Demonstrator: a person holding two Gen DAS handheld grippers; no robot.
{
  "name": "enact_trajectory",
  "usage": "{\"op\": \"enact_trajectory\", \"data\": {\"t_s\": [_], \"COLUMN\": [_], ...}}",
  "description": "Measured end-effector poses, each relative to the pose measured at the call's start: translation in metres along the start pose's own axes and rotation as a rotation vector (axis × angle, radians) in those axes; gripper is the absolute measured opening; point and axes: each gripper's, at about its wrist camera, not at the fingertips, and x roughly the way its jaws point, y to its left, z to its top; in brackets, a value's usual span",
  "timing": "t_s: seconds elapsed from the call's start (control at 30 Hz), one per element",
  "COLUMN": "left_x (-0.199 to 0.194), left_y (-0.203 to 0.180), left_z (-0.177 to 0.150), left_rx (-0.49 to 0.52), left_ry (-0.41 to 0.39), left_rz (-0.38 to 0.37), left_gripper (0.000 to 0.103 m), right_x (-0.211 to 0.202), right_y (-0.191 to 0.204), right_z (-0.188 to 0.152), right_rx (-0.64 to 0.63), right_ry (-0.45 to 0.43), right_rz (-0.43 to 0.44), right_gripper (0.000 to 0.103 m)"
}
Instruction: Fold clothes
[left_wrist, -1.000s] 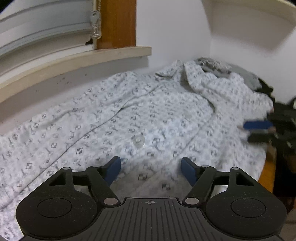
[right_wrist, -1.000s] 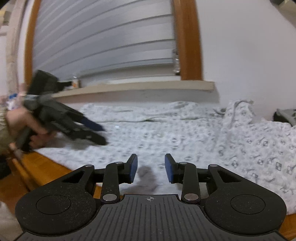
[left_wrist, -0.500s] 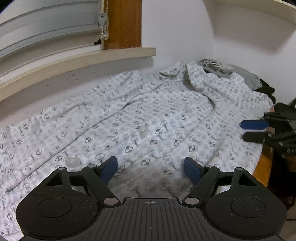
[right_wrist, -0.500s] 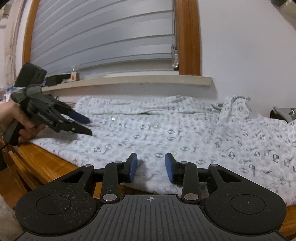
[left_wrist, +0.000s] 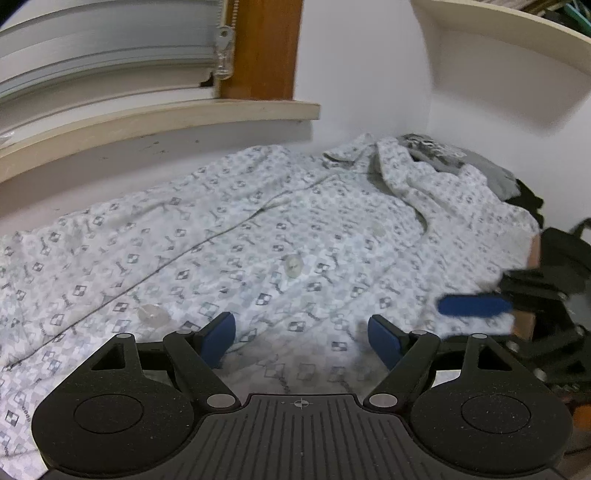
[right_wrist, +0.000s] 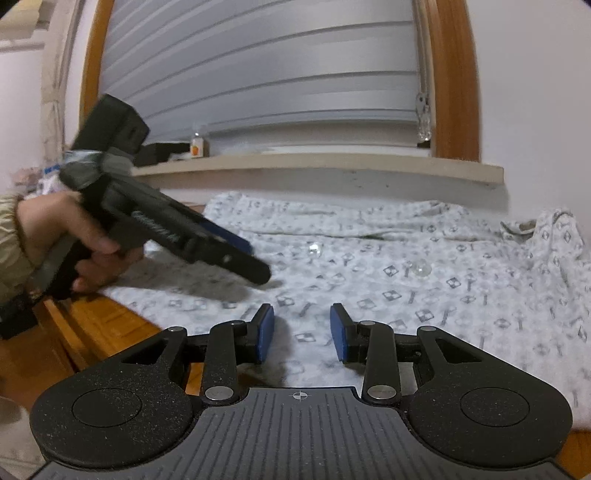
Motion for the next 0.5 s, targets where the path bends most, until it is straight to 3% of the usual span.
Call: {"op": "enact_trajectory", "data": {"t_s": [0.13, 0.27, 0.33, 0.4, 0.5], "left_x": [-0.001, 0.005, 0.01, 0.011, 0.01], "left_y": [-0.005, -0.017, -0.02, -0.013, -0.004], "left_z": [0.005, 0.009, 0.009, 0.009, 0.008], "left_rx": [0.024, 0.101, 0.117, 0.063, 0.019], "left_ry": [-0.027, 0.003, 0.033, 0.035, 0.03], "left_rz": [-0.026, -0.064, -0.07, -0.056, -0.004], "left_gripper": [0.067, 0.035, 0.026, 0.011, 0.009], "right_x": [-0.005, -0.005, -0.005, -0.006, -0.007], "right_y": [0.0, -0.004, -0.004, -0.004, -0.004], "right_z": [-0.002, -0.003, -0.002, -0.002, -0.003], "right_rx": [-0.015, -0.006, -0.001, 0.001, 0.006], "right_ry": [-0.005, -0.006, -0.005, -0.005, -0.012], "right_rz": [0.021, 0.043, 0.046, 0.048, 0.049], "right_gripper": [0.035, 0.035, 0.035, 0.035, 0.036]}}
